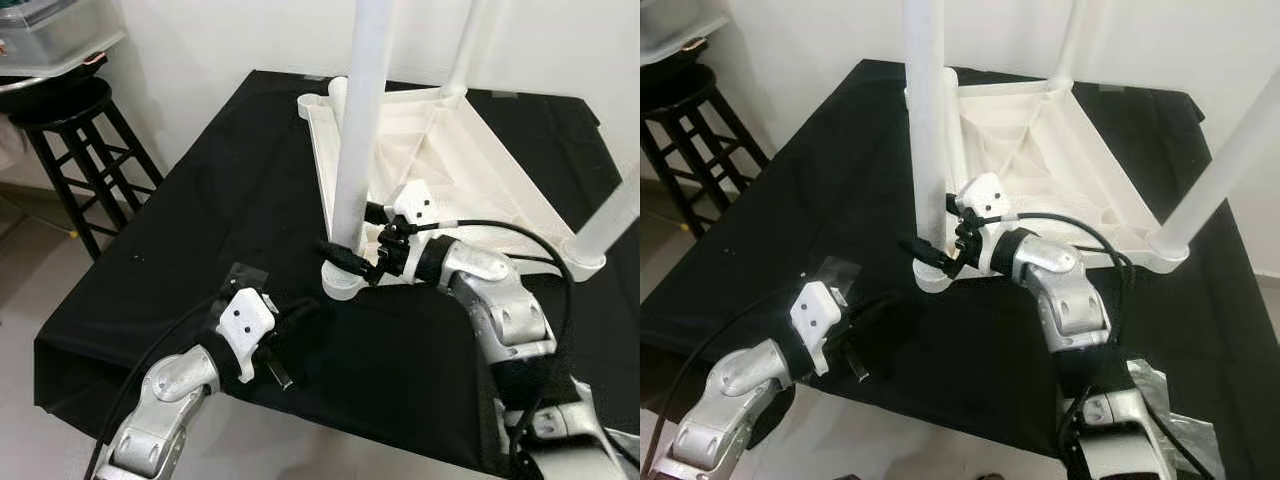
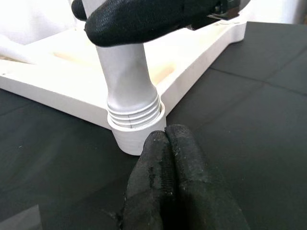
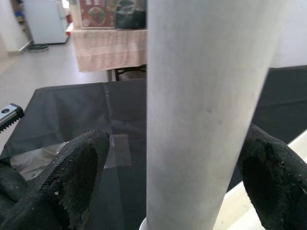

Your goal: Building children table

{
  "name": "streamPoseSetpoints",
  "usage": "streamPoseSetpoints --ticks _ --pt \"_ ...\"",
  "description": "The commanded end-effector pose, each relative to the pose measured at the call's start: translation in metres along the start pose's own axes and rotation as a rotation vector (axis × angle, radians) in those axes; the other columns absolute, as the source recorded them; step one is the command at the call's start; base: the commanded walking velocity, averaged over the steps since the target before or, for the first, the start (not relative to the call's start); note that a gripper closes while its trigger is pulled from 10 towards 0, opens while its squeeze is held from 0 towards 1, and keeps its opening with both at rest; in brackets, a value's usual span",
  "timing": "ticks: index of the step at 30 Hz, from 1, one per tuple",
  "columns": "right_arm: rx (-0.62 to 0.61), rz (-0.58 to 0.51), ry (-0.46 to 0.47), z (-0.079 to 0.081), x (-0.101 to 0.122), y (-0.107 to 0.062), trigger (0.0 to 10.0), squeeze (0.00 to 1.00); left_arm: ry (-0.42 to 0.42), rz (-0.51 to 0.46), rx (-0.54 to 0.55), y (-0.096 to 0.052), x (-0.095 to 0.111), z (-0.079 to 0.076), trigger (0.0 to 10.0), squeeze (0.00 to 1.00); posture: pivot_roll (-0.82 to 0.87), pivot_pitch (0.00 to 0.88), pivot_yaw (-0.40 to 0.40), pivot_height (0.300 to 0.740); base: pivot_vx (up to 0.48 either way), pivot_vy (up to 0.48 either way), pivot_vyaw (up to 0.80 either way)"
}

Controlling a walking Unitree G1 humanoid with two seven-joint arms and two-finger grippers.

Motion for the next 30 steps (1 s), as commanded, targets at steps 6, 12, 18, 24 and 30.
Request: streamPoseSetpoints --ticks 6,12,18,24,30 --pt "0.065 -0.060 0.001 -0.020 0.022 0.010 5.1 0.00 0.014 0.007 0.063 -0.004 -0.003 0.003 10.0 0.00 0.11 0.105 -0.022 0.740 0.000 0.000 0.00" --pt "0.132 -0.057 0.048 -0.022 0.019 0.012 0.0 0.00 0.015 0.007 0.068 -0.003 -0.002 0.001 10.0 0.00 0.10 0.119 -0.025 0.740 0.000 0.000 0.00" --pt "0.150 -0.048 0.073 -0.023 0.009 0.006 0.0 0.00 0.016 0.009 0.060 -0.002 -0.003 -0.001 10.0 0.00 0.09 0.126 -0.022 0.740 0.000 0.000 0.00" --pt "0.008 -0.010 0.066 -0.031 -0.010 -0.007 0.0 0.00 0.020 0.018 0.052 -0.001 -0.004 -0.001 10.0 0.00 0.07 0.138 -0.011 0.740 0.000 0.000 0.00" --pt "-0.466 0.077 0.140 -0.031 -0.049 -0.016 0.0 0.00 0.021 0.025 0.046 -0.002 -0.005 0.001 10.0 0.00 0.06 0.143 -0.009 0.740 0.000 0.000 0.00"
Point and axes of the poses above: a point about 5 cm out from each wrist's last joint towards the gripper, its own y axis pointing out of the wrist towards the gripper, its own x axis along the axis of the wrist's last joint, z = x × y, the point moved 3 cm from there along y, pointing out of the wrist towards the gripper, and after that the axes turned 2 degrees about y, right-handed, at the moved point
